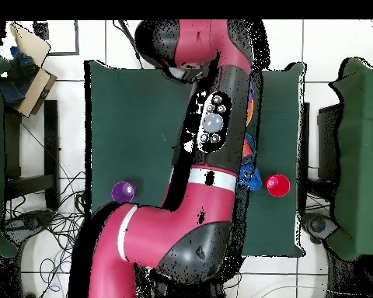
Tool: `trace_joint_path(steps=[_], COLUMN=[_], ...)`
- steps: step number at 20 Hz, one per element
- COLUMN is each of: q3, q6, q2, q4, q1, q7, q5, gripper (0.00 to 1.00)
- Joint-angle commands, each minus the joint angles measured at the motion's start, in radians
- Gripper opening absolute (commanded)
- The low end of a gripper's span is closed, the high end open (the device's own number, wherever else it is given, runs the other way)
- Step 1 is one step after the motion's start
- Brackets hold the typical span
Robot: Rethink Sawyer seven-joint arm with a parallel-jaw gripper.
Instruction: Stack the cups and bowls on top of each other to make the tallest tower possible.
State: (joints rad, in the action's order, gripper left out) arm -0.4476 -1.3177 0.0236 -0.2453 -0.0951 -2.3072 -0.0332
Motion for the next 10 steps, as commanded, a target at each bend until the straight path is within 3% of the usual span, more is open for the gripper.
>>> trace_joint_path(steps=[1,6,10], q3=[-0.011,-0.089,-0.165], q6=[-0.22,-0.279,-0.285], q2=[0.118,0.157,0.181], q4=[0.169,0.218,0.241], q1=[-0.076,-0.099,-0.101], q7=[0.305,0.355,0.335], q5=[-0.048,-0.113,-0.162], gripper=[0.0,0.0,0.0])
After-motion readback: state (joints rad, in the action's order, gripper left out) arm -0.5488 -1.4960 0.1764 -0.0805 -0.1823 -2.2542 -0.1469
